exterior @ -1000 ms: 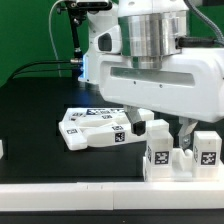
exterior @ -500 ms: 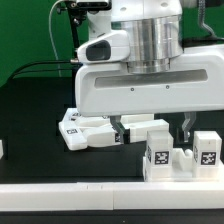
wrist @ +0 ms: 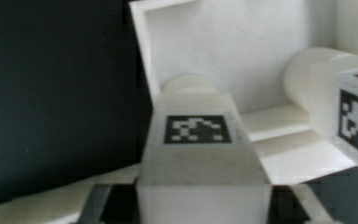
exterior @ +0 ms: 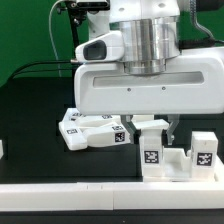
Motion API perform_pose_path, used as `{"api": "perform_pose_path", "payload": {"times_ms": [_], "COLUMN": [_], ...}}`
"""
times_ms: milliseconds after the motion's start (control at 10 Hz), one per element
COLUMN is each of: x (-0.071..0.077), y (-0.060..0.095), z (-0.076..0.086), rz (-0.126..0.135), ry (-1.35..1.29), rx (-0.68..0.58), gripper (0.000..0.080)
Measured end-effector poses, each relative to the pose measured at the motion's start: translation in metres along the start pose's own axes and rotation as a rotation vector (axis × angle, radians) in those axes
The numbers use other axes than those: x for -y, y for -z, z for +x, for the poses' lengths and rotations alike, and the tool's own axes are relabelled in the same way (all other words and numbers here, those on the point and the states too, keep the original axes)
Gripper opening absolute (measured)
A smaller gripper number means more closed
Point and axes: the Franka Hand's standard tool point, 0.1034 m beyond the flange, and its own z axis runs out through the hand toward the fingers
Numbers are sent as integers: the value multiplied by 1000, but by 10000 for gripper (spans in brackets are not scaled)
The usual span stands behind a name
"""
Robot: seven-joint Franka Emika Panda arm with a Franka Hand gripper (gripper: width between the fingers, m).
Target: Assemble chair
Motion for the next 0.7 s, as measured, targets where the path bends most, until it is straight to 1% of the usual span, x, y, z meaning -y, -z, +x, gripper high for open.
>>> {"api": "perform_pose_path", "payload": {"times_ms": [200, 400, 500, 600, 700], "x": [0, 3, 3, 5, 4], "y": [0, 1, 1, 3, 3], "z": [0, -1, 1, 5, 5], "rz": [0, 4, 11, 31, 35], "ry": [-163, -582, -774, -922, -1041], "rx": [0, -1, 2, 8, 17], "gripper": [281, 281, 281, 281, 282]}}
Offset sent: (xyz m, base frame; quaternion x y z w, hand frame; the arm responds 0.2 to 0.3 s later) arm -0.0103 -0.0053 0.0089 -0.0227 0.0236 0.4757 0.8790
